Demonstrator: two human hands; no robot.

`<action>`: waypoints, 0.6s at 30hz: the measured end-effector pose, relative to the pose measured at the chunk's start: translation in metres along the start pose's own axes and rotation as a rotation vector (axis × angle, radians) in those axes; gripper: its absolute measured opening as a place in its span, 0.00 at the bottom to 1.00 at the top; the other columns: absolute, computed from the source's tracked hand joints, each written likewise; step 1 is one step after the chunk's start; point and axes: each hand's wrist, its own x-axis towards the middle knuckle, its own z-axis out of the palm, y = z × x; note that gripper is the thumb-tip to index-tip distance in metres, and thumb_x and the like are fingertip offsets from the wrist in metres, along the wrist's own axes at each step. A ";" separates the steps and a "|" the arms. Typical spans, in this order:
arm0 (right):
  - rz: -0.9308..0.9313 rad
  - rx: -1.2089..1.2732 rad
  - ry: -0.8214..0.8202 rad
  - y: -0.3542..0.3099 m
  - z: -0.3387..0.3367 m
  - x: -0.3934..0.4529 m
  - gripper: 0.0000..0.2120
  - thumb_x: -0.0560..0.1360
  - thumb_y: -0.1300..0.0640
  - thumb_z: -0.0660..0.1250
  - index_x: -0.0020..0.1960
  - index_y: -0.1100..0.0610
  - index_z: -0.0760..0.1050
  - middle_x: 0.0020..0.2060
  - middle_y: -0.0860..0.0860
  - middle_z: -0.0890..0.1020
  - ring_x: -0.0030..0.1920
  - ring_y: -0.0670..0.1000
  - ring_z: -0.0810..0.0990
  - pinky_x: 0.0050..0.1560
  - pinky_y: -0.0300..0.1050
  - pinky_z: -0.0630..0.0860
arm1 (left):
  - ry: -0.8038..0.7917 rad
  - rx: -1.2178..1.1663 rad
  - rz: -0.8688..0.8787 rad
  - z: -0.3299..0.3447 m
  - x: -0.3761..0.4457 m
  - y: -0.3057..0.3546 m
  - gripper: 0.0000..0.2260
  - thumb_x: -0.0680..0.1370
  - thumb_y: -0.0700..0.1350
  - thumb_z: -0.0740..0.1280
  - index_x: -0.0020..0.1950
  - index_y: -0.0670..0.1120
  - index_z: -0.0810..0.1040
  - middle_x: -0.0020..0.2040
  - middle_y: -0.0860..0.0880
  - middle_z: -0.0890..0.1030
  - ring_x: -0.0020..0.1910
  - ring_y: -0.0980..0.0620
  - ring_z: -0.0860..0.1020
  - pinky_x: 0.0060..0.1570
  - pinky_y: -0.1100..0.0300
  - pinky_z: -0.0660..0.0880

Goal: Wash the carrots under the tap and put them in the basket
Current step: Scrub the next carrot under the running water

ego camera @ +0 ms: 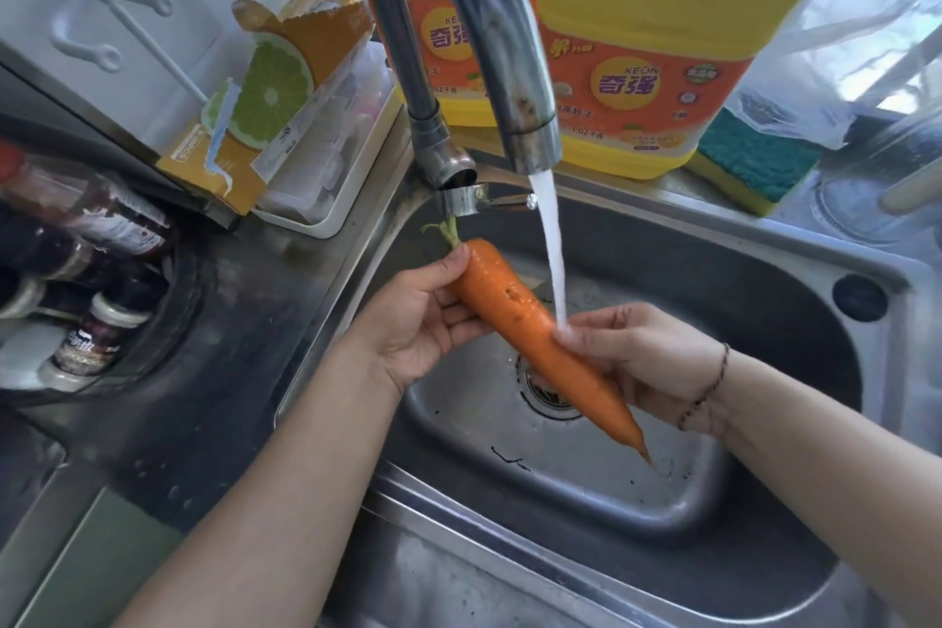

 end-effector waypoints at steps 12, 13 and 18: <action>-0.033 -0.147 0.159 -0.003 -0.002 -0.003 0.27 0.59 0.62 0.78 0.59 0.61 0.81 0.48 0.59 0.86 0.49 0.60 0.85 0.54 0.58 0.82 | 0.057 -0.133 0.021 -0.008 0.003 -0.004 0.20 0.71 0.48 0.68 0.57 0.37 0.77 0.46 0.39 0.85 0.46 0.44 0.85 0.43 0.50 0.84; -0.067 -0.195 0.225 -0.002 0.001 -0.005 0.24 0.58 0.58 0.79 0.54 0.58 0.84 0.45 0.58 0.87 0.47 0.59 0.86 0.54 0.59 0.81 | 0.070 -0.149 0.025 -0.009 0.004 -0.005 0.19 0.71 0.48 0.69 0.57 0.37 0.77 0.46 0.39 0.85 0.46 0.44 0.85 0.42 0.50 0.84; -0.143 -0.627 0.390 -0.006 0.006 -0.016 0.12 0.64 0.46 0.78 0.46 0.48 0.85 0.36 0.47 0.86 0.35 0.47 0.86 0.39 0.45 0.83 | 0.110 -0.154 0.024 -0.012 0.005 -0.007 0.17 0.72 0.48 0.69 0.54 0.37 0.77 0.45 0.39 0.85 0.44 0.44 0.86 0.43 0.48 0.84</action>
